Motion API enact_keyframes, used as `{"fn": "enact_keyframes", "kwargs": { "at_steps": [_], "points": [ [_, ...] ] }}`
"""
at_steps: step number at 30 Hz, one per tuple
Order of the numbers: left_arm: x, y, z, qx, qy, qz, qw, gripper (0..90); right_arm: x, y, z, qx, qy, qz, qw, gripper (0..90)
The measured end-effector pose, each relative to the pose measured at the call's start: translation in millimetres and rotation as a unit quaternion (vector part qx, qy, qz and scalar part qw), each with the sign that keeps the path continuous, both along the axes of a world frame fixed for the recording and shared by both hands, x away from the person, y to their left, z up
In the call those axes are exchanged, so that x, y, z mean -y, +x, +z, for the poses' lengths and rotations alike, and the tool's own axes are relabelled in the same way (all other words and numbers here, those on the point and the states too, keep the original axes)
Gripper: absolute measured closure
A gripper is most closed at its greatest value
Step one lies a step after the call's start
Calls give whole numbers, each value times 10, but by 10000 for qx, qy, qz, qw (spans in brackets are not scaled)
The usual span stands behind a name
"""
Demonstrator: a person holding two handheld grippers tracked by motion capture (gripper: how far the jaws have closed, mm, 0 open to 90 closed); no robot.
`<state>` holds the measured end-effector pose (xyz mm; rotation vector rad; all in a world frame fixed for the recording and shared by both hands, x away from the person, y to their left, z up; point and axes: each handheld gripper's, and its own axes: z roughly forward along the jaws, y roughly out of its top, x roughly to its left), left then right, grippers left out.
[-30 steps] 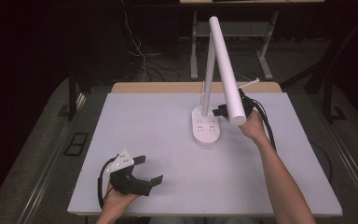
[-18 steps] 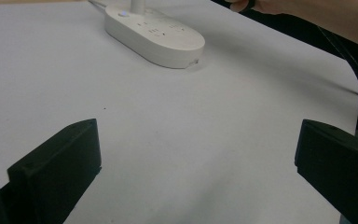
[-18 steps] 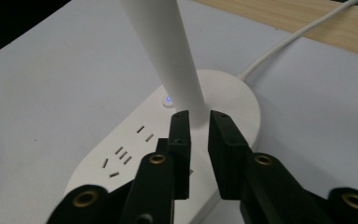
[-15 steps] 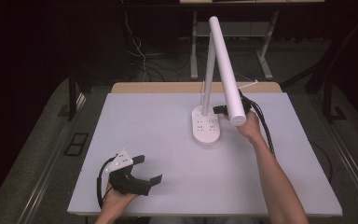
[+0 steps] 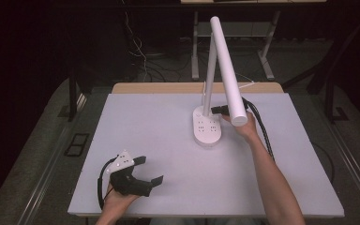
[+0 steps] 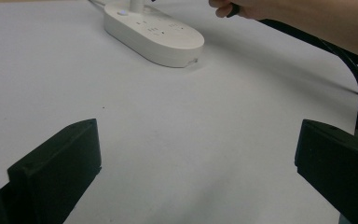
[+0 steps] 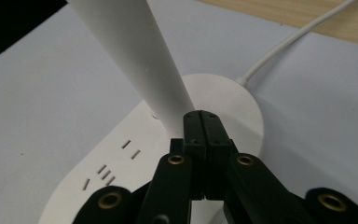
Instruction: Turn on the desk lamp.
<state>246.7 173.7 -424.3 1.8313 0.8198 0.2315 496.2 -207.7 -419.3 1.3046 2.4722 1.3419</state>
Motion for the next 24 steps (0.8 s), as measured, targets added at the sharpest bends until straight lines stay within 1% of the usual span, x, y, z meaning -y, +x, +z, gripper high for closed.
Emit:
{"fn": "enact_keyframes", "kwargs": {
  "at_steps": [8, 9, 12, 16, 19, 24],
  "points": [
    [-2, 0, -1, 1, -3, 13, 10000, 0, -4, 45, -84, -26, -135, -87, 9999, 898],
    [-1, 0, -2, 0, 0, 17, 10000, 0, -2, 45, -98, 15, -114, -88, 9999, 898],
    [-2, 6, 0, -6, 15, 11, 10000, 0, 3, 40, -118, 23, -12, -99, 9999, 898],
    [-1, -7, 6, 8, 13, 15, 10000, 0, -29, 37, -129, 62, 0, -152, 9999, 900],
    [-7, -19, 10, 27, 3, 27, 10000, 0, -5, 43, -150, -35, 110, -220, 9997, 900],
    [-12, -16, 9, 15, 8, 30, 10000, 0, -8, 34, -160, -17, 118, -255, 9996, 900]
  ]
}}
